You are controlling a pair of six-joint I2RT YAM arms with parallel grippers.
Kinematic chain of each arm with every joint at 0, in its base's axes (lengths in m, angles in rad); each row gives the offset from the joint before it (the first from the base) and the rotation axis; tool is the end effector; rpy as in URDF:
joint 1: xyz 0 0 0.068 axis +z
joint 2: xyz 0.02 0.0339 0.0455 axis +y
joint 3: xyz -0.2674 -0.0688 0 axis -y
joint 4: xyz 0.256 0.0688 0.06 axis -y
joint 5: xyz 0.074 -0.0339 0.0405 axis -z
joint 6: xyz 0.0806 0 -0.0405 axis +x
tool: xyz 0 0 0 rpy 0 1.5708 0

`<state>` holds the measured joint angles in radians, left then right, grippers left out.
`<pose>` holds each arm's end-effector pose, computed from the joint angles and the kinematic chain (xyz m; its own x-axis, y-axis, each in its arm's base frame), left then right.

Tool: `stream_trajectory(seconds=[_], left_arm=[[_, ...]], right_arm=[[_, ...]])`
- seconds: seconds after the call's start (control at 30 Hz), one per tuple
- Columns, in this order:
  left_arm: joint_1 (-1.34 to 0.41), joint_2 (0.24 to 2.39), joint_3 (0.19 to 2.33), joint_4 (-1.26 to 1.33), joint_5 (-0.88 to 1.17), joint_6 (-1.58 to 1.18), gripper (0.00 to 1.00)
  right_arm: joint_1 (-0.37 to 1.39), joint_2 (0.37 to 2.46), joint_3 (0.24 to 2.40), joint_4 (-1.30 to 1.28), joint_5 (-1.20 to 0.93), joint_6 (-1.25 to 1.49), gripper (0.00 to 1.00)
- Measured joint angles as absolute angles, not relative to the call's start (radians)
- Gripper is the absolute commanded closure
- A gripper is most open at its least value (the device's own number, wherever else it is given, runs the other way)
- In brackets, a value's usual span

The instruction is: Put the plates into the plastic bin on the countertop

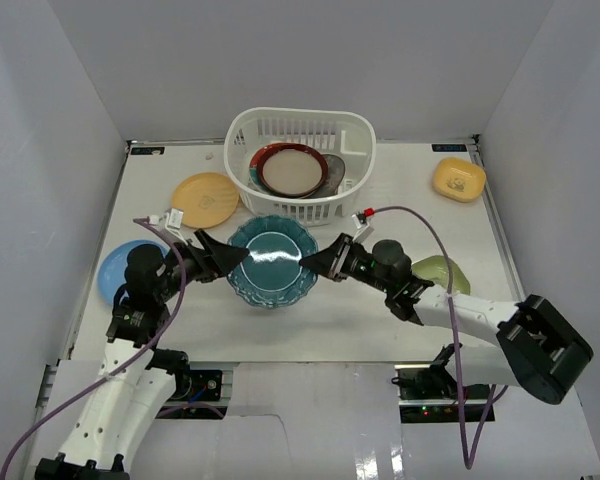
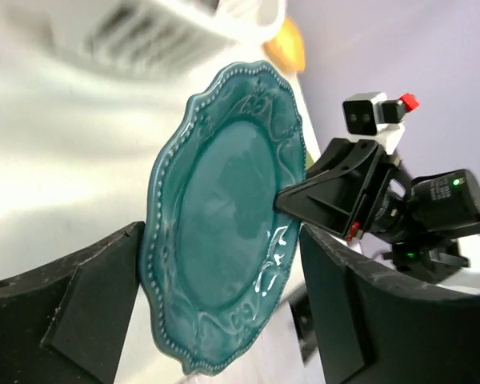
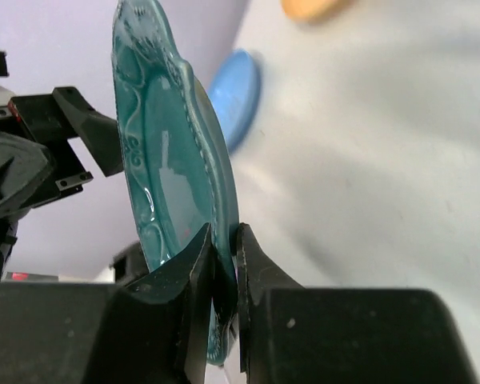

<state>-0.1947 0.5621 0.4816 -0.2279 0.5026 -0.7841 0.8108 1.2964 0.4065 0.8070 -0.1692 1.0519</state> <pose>0.1804 -0.0752 0.2513 -0.6486 -0.5029 -0.5714 0.2286 0.5873 -0.7764 0.2025 0.2328 0.1970 -0.7491 0.4543 -0.4821 -0.3621 0.3286 0.8723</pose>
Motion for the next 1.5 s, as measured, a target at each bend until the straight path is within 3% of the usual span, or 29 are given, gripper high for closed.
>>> stream_trajectory(seconds=[0.13, 0.23, 0.43, 0.7, 0.93, 1.0, 1.03, 1.07, 1.17, 1.3, 1.43, 1.5], left_arm=[[-0.195, 0.559, 0.676, -0.294, 0.385, -0.674, 0.04], [-0.195, 0.546, 0.748, -0.328, 0.289, -0.612, 0.02], [-0.195, 0.544, 0.759, -0.421, 0.126, -0.538, 0.02], [-0.195, 0.637, 0.746, -0.466, 0.043, -0.519, 0.02], [-0.195, 0.875, 0.796, -0.430, 0.032, -0.532, 0.02], [-0.194, 0.933, 0.814, -0.414, 0.020, -0.541, 0.02], [-0.192, 0.962, 0.826, -0.406, 0.014, -0.544, 0.02], [-0.189, 0.984, 0.835, -0.397, 0.009, -0.546, 0.02], [-0.163, 1.067, 0.873, -0.377, -0.003, -0.551, 0.02], [-0.097, 1.187, 0.937, -0.358, -0.012, -0.559, 0.02], [-0.030, 1.317, 1.014, -0.350, -0.012, -0.575, 0.04], [0.003, 1.385, 1.053, -0.340, -0.012, -0.585, 0.05]], right_arm=[[0.736, 1.224, 0.622, 0.611, -0.212, 0.916, 0.92], [0.651, 1.260, 0.781, 0.564, -0.256, 0.866, 0.92], [0.483, 1.579, 1.200, 0.466, -0.296, 0.799, 0.92], [0.426, 2.036, 1.708, 0.204, -0.258, 0.702, 0.92], [0.412, 2.206, 1.815, 0.043, -0.229, 0.673, 0.92], [0.407, 2.219, 1.821, 0.030, -0.239, 0.690, 0.85], [0.407, 2.219, 1.826, 0.025, -0.239, 0.691, 0.76], [0.407, 2.219, 1.834, 0.022, -0.238, 0.683, 0.76], [0.406, 2.219, 1.848, 0.031, -0.231, 0.670, 0.42], [0.406, 2.215, 1.839, 0.032, -0.207, 0.650, 0.17], [0.406, 2.199, 1.814, 0.014, -0.181, 0.617, 0.02], [0.406, 2.171, 1.786, 0.000, -0.169, 0.594, 0.09]])
